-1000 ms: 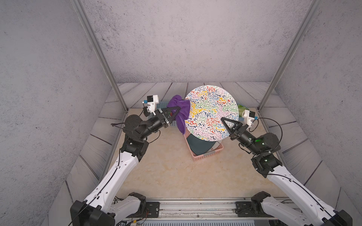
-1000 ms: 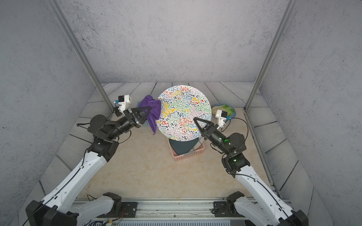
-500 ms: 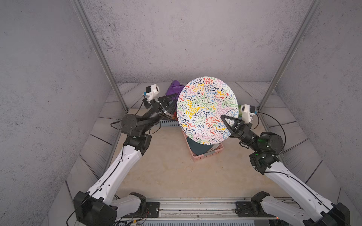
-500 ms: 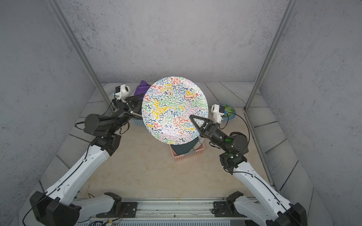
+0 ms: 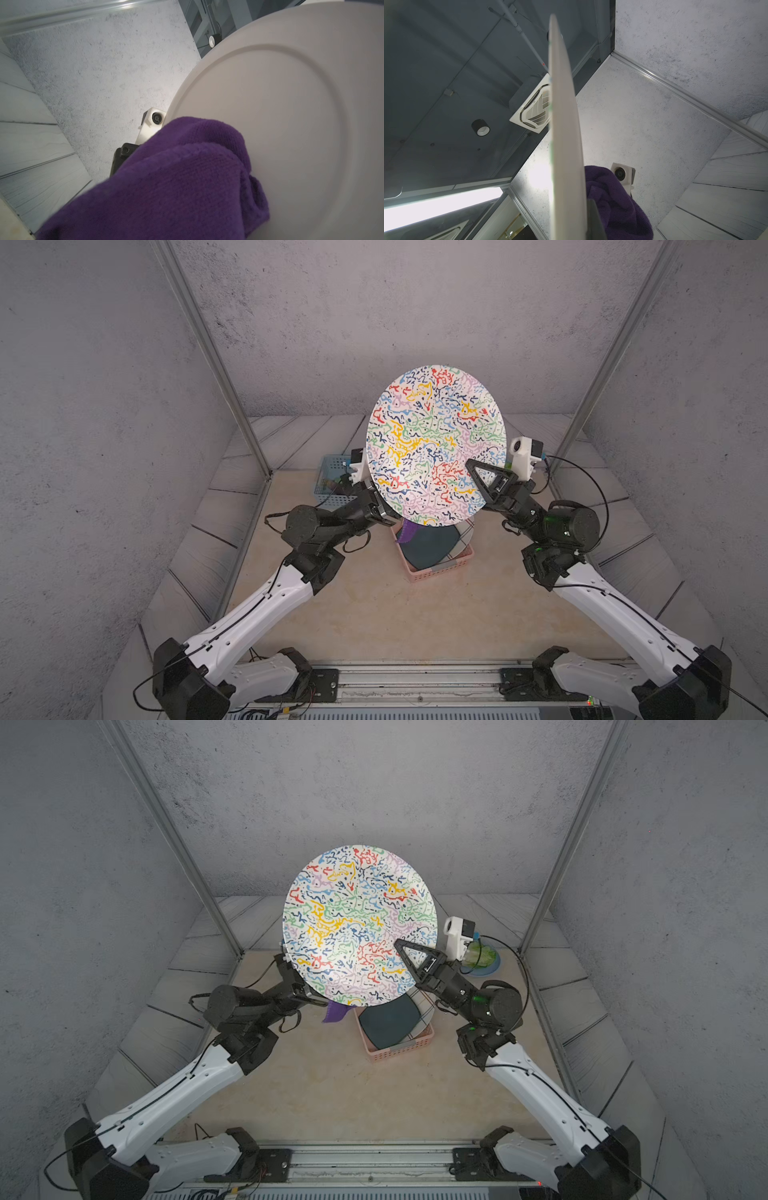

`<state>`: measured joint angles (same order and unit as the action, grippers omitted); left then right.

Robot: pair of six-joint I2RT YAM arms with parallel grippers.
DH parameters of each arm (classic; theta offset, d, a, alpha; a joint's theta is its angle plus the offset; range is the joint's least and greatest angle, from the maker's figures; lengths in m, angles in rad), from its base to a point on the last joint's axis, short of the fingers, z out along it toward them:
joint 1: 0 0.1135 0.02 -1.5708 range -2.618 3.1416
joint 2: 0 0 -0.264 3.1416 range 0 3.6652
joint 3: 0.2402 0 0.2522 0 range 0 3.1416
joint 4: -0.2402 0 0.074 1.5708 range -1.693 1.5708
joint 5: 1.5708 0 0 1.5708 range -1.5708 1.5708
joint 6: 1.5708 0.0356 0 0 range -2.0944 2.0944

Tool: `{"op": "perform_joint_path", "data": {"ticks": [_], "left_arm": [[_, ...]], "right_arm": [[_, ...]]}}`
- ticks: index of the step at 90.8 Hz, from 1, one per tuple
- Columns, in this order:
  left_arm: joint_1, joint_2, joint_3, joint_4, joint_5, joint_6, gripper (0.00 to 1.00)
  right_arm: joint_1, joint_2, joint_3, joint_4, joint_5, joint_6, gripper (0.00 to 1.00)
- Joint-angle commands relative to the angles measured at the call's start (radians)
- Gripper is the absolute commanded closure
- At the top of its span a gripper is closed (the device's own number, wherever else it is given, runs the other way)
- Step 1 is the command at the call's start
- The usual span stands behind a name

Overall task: Wipe the wet plate dry
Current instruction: Wipe the plate with towel.

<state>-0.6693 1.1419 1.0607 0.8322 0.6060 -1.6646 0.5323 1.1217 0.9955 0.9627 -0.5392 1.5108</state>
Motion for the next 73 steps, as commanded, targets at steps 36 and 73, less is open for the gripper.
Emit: {"op": "perform_joint_path", "data": {"ticks": [36, 73], "left_arm": [[-0.185, 0.100, 0.099, 0.174, -0.090, 0.005, 1.00], [-0.054, -0.231, -0.071, -0.256, -0.129, 0.346, 1.00]], "right_arm": [[0.123, 0.029, 0.043, 0.012, 0.110, -0.111, 1.00], [0.003, -0.012, 0.072, -0.236, 0.185, -0.185, 1.00]]}}
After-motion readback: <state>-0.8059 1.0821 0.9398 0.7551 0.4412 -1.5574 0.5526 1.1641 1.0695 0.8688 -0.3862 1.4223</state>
